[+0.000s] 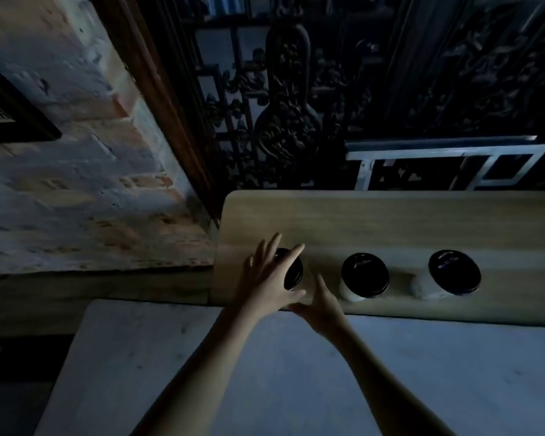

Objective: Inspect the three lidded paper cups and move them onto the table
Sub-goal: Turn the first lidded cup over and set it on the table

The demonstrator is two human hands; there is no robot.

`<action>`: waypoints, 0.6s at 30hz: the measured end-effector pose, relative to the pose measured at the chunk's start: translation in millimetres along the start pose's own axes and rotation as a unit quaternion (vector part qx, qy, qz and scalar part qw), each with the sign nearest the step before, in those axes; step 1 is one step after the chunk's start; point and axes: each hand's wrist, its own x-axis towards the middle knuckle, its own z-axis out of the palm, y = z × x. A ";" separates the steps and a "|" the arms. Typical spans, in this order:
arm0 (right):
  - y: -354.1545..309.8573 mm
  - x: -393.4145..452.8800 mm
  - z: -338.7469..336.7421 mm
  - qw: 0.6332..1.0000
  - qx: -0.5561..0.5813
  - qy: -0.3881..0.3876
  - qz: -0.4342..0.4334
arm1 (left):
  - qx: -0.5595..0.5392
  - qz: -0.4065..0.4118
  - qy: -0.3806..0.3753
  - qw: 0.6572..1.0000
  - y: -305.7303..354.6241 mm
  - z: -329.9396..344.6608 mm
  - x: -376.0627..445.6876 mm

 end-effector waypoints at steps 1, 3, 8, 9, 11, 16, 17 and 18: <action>1.8 7.6 3.7 1.000 0.012 0.003 -0.015 | 0.017 0.012 -0.017 1.000 -1.8 1.7 5.1; -2.4 15.1 6.3 0.999 0.016 -0.006 -0.029 | 0.038 0.012 -0.021 0.999 -6.6 7.1 11.7; -9.4 35.2 21.5 0.999 0.047 -0.022 -0.018 | 0.012 0.001 0.043 0.999 -18.9 23.0 15.9; -9.6 39.3 24.7 0.998 0.053 -0.022 -0.011 | 0.012 -0.002 0.050 0.999 -19.9 22.6 16.3; -10.2 42.2 27.2 0.999 0.039 -0.023 -0.003 | -0.005 -0.016 0.058 0.998 -22.1 20.3 14.9; -9.9 27.1 20.6 0.999 0.002 -0.022 -0.048 | -0.097 -0.047 0.084 0.991 -33.9 7.2 0.7; -11.7 20.8 16.3 0.998 -0.006 -0.018 -0.064 | -0.132 -0.057 0.092 0.985 -35.0 3.4 -3.9; -17.2 11.7 10.0 0.996 -0.014 -0.015 -0.082 | -0.178 -0.068 0.096 0.977 -34.9 -1.3 -10.2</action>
